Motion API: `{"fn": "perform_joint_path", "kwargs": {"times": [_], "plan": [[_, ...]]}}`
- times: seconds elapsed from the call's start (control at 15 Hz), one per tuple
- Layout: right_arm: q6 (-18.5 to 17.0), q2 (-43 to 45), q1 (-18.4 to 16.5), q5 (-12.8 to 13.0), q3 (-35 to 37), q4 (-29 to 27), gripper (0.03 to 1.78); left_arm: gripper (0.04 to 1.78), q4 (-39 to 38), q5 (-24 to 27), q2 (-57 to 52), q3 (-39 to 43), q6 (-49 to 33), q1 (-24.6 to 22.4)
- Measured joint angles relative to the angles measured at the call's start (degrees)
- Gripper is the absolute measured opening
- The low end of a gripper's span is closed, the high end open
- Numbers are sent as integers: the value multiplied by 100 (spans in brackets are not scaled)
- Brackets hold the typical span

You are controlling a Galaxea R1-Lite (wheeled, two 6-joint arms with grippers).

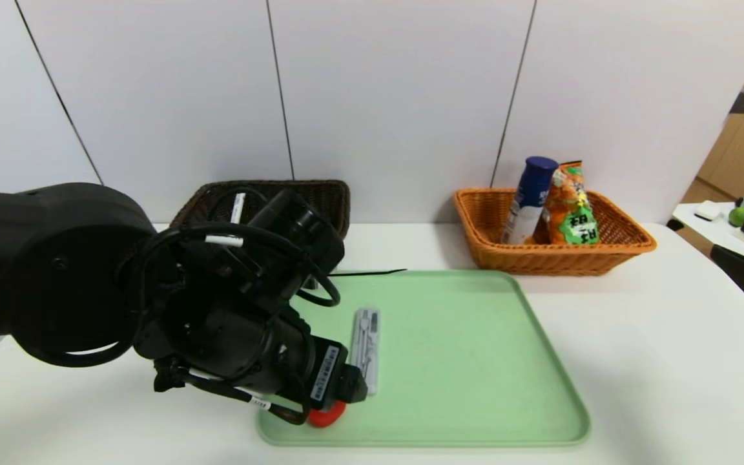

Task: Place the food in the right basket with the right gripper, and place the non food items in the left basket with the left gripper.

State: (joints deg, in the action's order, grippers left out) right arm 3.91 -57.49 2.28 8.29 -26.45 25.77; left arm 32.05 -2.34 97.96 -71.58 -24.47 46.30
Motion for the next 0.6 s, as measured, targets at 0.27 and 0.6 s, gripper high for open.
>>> {"fn": "perform_joint_path", "kwargs": {"times": [0.27,0.6], "plan": [[0,7,-2,0,-6,-2,169,169,-295,-55,182,356,7,0],[2,9,-2,0,-2,2,169,169,-796,-363,374,780,0,2]]}}
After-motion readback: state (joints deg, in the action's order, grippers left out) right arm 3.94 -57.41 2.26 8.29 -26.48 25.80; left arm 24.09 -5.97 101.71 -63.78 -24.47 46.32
